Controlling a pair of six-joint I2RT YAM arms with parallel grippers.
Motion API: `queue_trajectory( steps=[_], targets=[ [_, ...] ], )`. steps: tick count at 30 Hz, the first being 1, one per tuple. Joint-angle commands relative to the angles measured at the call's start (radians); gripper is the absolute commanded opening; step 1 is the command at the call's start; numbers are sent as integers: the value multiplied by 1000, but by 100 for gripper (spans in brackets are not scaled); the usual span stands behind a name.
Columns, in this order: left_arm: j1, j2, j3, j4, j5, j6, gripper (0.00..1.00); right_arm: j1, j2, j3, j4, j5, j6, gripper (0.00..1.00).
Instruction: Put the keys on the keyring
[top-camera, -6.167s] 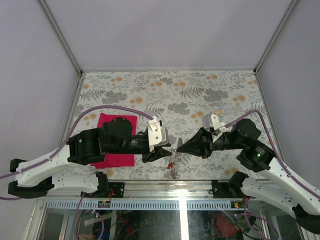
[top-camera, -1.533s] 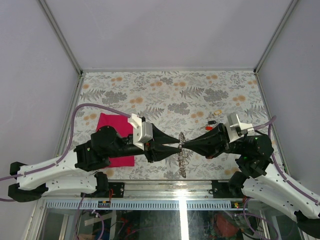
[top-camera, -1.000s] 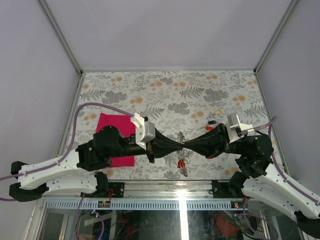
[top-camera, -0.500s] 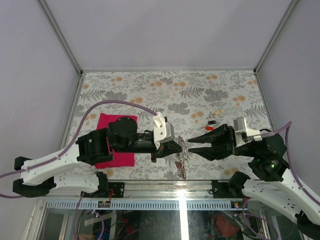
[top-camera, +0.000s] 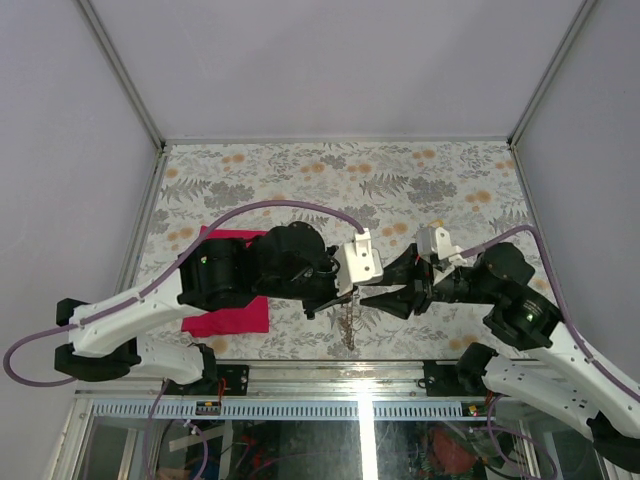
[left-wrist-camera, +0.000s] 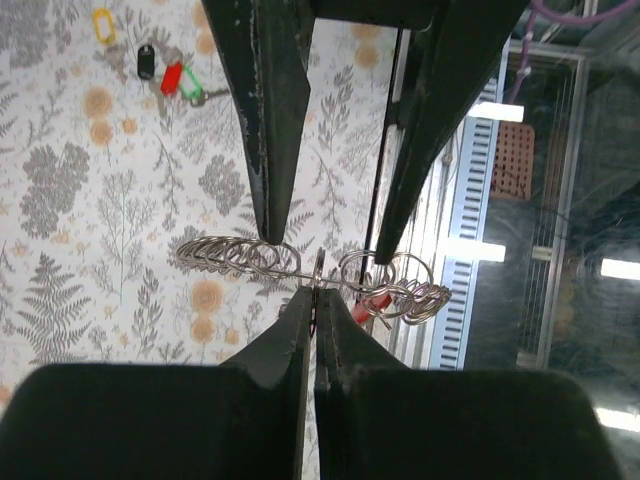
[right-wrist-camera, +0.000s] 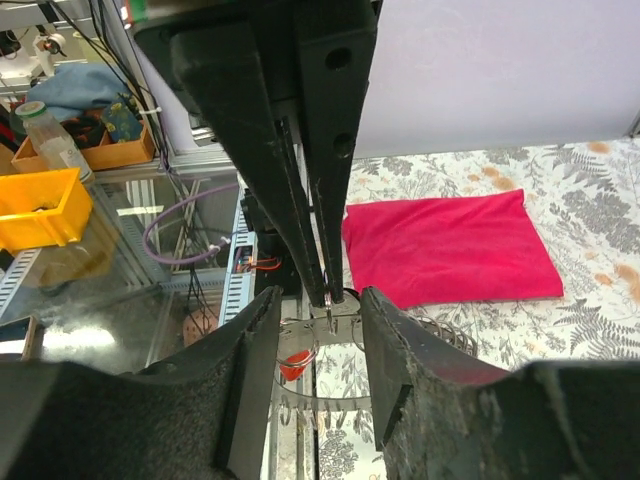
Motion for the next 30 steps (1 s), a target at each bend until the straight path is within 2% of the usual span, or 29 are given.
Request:
queue_trajectory(
  steps=[1, 13, 16, 21, 22, 24, 25, 28, 30],
  targets=[
    [-4, 16, 62, -79, -47, 27, 0, 0, 29, 13, 38, -38, -11, 43],
    [-4, 34, 91, -78, -55, 30, 0, 0, 90, -25, 111, -87, 22, 43],
    [-4, 38, 93, -77, -52, 32, 0, -1, 98, -29, 129, -87, 29, 40],
    [-4, 36, 91, -74, -49, 34, 0, 1, 109, -28, 136, -87, 26, 32],
    [-5, 36, 92, -73, -49, 33, 0, 1, 108, -28, 135, -86, 27, 26],
    [-5, 31, 86, -69, -48, 34, 0, 1, 111, -26, 135, -89, 24, 4],
    [-5, 28, 84, -65, -49, 32, 0, 0, 110, -25, 134, -89, 23, 0],
    [-4, 7, 62, -41, -37, 35, 0, 0, 99, -23, 135, -87, 22, 0],
    [-4, -26, 31, 1, -10, 41, 5, 0, 86, -22, 139, -82, 24, 0]
  ],
)
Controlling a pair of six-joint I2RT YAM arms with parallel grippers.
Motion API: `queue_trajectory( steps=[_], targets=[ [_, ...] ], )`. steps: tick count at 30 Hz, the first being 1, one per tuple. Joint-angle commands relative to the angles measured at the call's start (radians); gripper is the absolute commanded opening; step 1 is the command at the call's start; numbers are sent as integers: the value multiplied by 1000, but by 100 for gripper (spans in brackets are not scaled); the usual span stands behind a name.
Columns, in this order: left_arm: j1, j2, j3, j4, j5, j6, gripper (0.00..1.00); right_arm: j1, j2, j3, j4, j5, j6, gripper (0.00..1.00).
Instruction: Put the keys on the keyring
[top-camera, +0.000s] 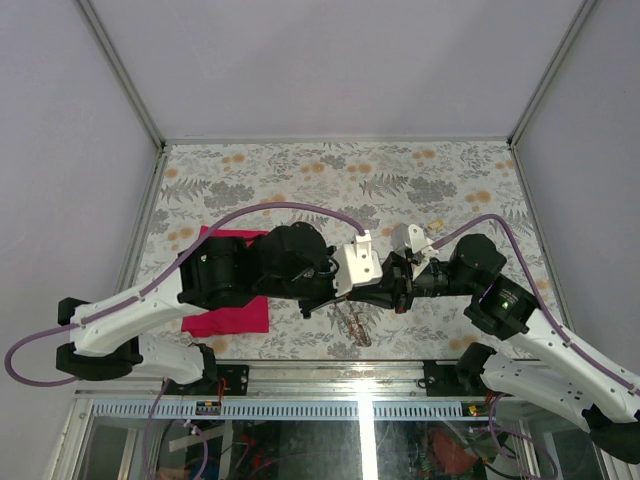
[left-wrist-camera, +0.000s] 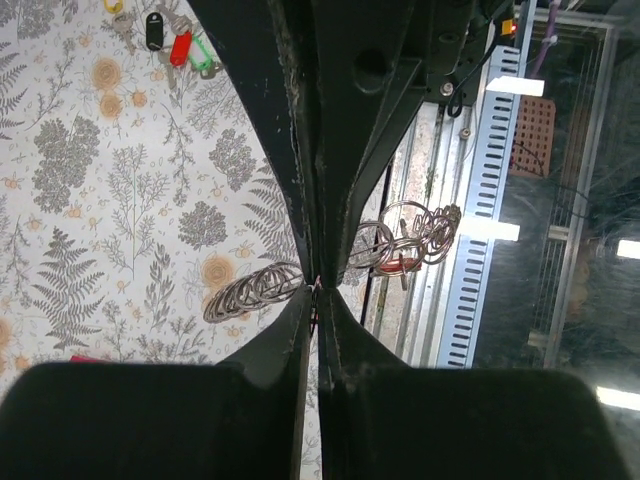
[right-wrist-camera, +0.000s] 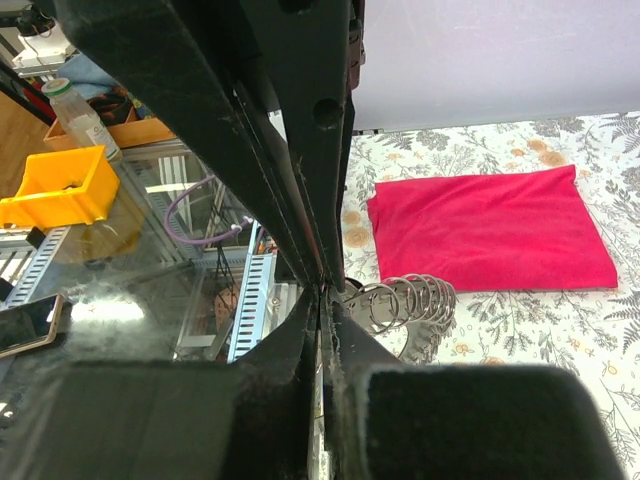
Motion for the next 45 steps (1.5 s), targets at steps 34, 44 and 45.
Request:
queue_trajectory(
  steps=[34, 44, 45],
  targets=[
    [-4, -517, -664, 959, -51, -172, 34, 1, -141, -76, 441, 117, 222, 0],
    [-5, -516, -637, 837, -98, -89, 45, 1, -116, 1, 359, -35, 199, 0],
    [-3, -513, -635, 825, -105, -77, 46, 1, -117, 7, 351, -35, 198, 0]
  ],
)
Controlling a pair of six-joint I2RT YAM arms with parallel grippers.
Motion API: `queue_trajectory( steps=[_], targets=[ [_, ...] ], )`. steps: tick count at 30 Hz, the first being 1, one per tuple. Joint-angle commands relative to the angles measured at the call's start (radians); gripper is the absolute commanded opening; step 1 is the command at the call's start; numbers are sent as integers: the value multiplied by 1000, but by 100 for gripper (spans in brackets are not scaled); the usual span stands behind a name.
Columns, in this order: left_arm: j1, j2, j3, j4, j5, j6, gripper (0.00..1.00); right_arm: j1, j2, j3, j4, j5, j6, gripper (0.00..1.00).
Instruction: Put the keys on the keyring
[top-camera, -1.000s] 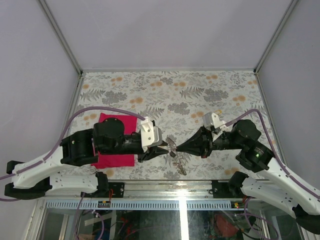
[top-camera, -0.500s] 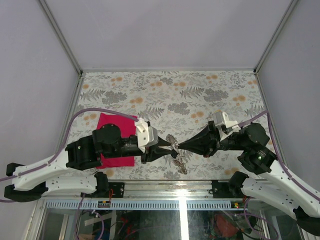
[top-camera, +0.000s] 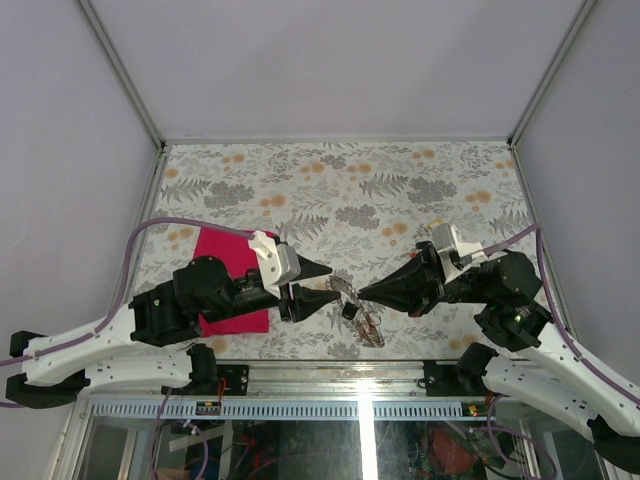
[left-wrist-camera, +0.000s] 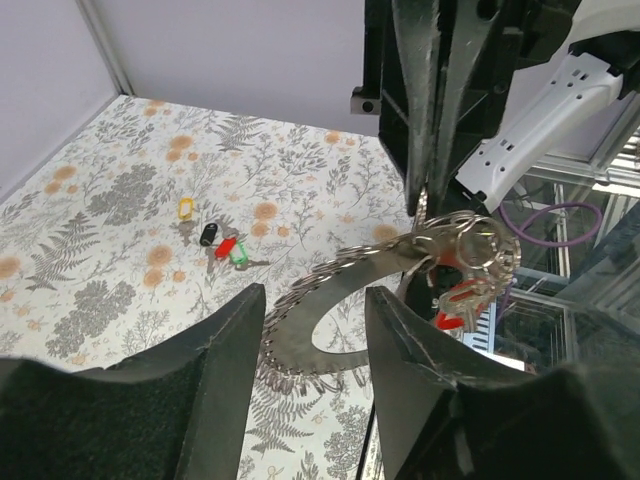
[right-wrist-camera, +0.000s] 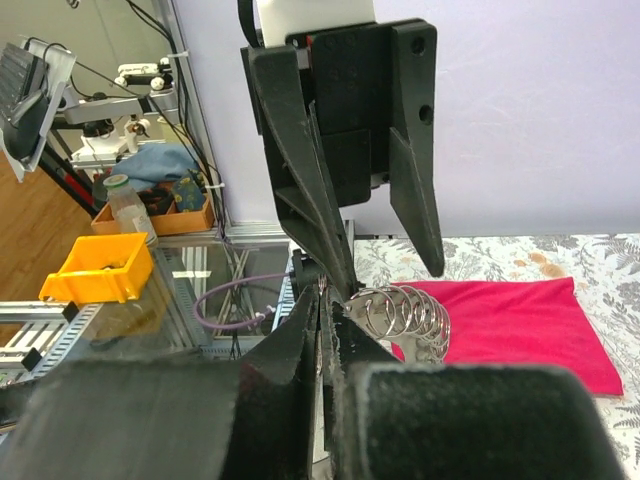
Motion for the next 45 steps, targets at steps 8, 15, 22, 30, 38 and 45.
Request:
queue_trajectory(
  steps=[8, 15, 22, 30, 38, 45],
  targets=[
    [-4, -7, 21, 8, -134, 116, 73, 0, -23, 79, 52, 50, 21, 0],
    [-5, 3, -16, 95, -161, 168, 81, 1, -21, 82, 115, 97, 85, 0],
    [-4, 12, -56, 183, -145, 172, 81, 1, -19, 72, 190, 140, 122, 0],
    [-6, 20, -120, 323, -141, 158, 80, 0, 11, 72, 266, 91, 180, 0],
    [-4, 67, -133, 426, -138, 150, 76, 1, 24, 60, 317, 60, 217, 0],
    [-4, 92, -134, 429, -151, 114, 53, 1, 11, 49, 307, 73, 222, 0]
  ],
)
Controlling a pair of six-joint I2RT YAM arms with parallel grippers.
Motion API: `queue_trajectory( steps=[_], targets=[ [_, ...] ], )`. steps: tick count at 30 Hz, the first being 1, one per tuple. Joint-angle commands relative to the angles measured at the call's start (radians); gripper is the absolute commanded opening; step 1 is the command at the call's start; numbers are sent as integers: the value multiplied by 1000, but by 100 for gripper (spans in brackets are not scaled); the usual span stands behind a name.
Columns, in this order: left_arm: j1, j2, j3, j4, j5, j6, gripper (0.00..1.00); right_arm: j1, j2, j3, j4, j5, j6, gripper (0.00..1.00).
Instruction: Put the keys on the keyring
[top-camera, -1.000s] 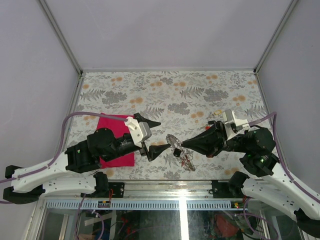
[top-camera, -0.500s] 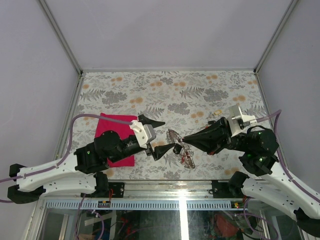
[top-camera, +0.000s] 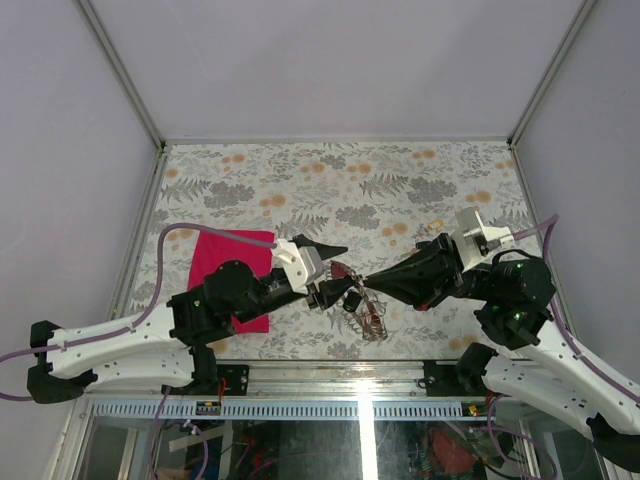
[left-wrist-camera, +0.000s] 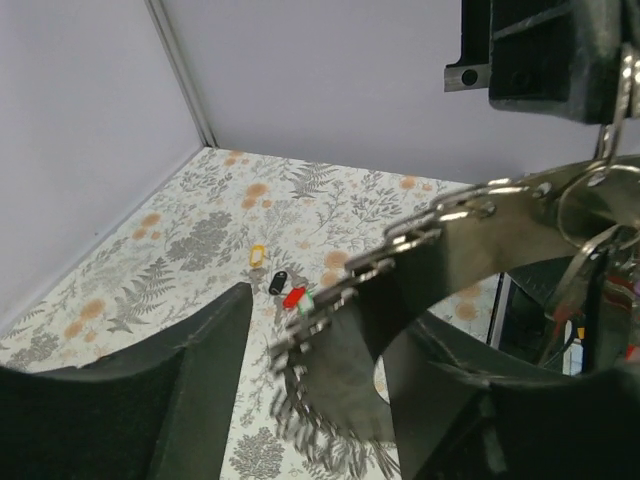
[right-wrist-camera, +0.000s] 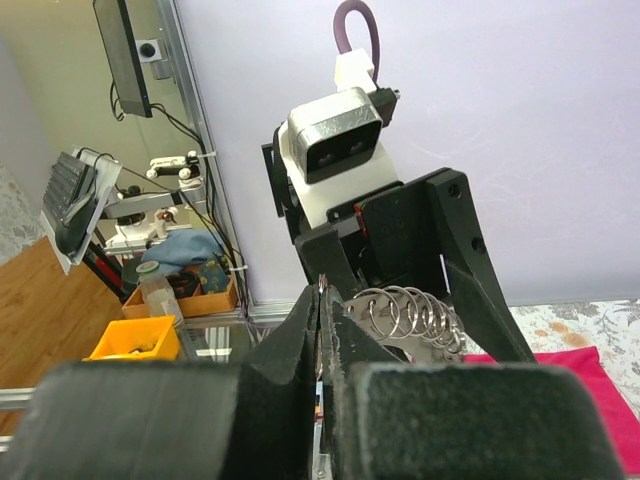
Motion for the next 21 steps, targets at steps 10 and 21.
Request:
queue_trajectory(
  steps=[10, 21],
  targets=[
    [-3, -21, -13, 27, -2, -68, 2, 0, -44, 0, 28, 54, -20, 0],
    [-4, -35, 18, -114, 15, -77, 0, 1, -87, 56, -206, 111, -180, 25]
  ],
)
